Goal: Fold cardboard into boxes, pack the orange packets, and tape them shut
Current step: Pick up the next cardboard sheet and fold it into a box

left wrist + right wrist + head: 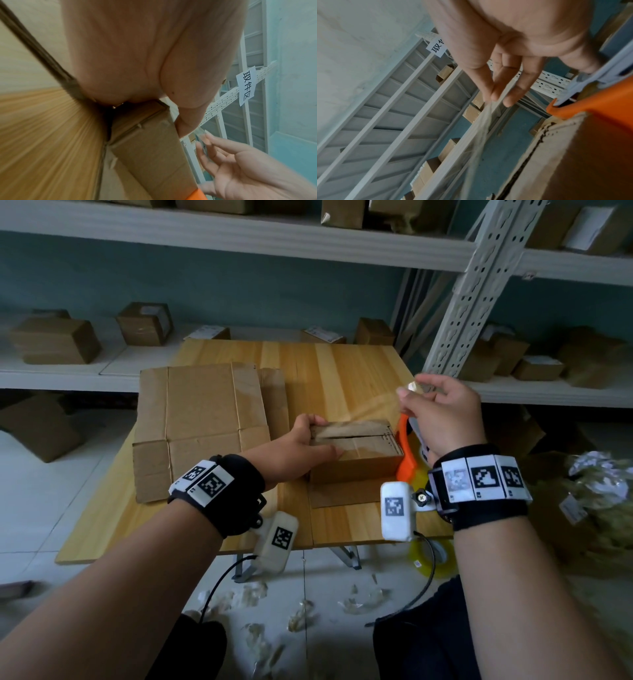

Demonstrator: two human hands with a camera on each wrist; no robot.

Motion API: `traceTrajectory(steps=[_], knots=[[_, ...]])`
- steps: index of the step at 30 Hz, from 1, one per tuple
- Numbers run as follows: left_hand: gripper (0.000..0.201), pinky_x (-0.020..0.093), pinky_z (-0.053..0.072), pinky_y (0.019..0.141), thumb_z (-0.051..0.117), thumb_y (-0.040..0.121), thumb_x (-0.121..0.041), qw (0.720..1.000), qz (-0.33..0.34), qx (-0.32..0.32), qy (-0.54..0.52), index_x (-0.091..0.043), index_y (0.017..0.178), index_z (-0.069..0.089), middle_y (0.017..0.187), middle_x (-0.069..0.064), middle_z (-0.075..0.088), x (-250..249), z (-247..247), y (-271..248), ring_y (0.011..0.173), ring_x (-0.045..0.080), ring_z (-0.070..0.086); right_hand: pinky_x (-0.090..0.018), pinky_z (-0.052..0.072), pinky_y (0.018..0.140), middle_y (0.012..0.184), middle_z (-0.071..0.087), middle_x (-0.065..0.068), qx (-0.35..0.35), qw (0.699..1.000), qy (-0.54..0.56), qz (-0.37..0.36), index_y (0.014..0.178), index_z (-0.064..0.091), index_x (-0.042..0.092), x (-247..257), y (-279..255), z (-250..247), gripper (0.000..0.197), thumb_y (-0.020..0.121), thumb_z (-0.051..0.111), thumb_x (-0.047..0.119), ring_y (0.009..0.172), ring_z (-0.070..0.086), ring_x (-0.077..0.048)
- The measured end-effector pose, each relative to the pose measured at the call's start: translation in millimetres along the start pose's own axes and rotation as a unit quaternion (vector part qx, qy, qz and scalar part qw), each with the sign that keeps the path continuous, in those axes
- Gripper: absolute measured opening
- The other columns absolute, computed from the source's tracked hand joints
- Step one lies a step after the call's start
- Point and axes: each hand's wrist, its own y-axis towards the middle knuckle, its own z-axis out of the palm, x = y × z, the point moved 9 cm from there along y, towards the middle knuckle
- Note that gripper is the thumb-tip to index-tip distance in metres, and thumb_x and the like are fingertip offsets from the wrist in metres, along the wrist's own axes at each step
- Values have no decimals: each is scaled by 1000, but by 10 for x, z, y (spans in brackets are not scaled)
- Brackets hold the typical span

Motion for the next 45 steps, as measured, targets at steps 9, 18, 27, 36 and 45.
traceTrajectory(steps=[9, 18, 27, 36, 45], knots=[[66, 46, 54, 110, 72, 100, -33, 1000, -14, -10, -1, -30, 151, 31, 133, 6, 61, 51, -47, 0, 123, 24, 63, -49, 62, 94, 100, 79, 0, 82, 996, 37, 4, 118, 70, 29, 103, 256, 378, 29, 90, 80, 24, 97, 77, -16], [53, 39, 54, 93, 71, 101, -29, 1000, 2, -2, -1, -30, 142, 37, 128, 10, 57, 49, -2, -11, 102, 20, 56, -40, 62, 89, 85, 80, 0, 83, 995, -64, -6, 128, 65, 22, 23, 146, -9, 43, 89, 82, 21, 79, 77, -8], [54, 38, 57, 93, 70, 101, -32, 1000, 8, 14, 21, -32, 142, 36, 131, 7, 53, 37, 46, -47, 105, 19, 56, -45, 64, 90, 98, 78, -7, 117, 990, -49, 66, 136, 60, 19, -324, -47, -122, 41, 97, 75, 16, 89, 79, -15], [52, 30, 54, 91, 69, 102, -28, 1000, 9, 17, 21, -28, 143, 36, 128, 5, 54, 9, 51, -58, 106, 16, 56, -49, 58, 101, 108, 78, -5, 122, 989, -7, 83, 125, 68, 22, -524, 191, 102, 33, 94, 78, 20, 101, 77, -18], [54, 44, 52, 112, 72, 100, -30, 1000, 4, 17, 9, -31, 142, 37, 138, 10, 55, 30, 59, -47, 126, 27, 58, -46, 58, 99, 114, 76, -5, 120, 990, 23, 75, 127, 66, 23, -381, 248, 152, 37, 92, 78, 18, 101, 76, -16]])
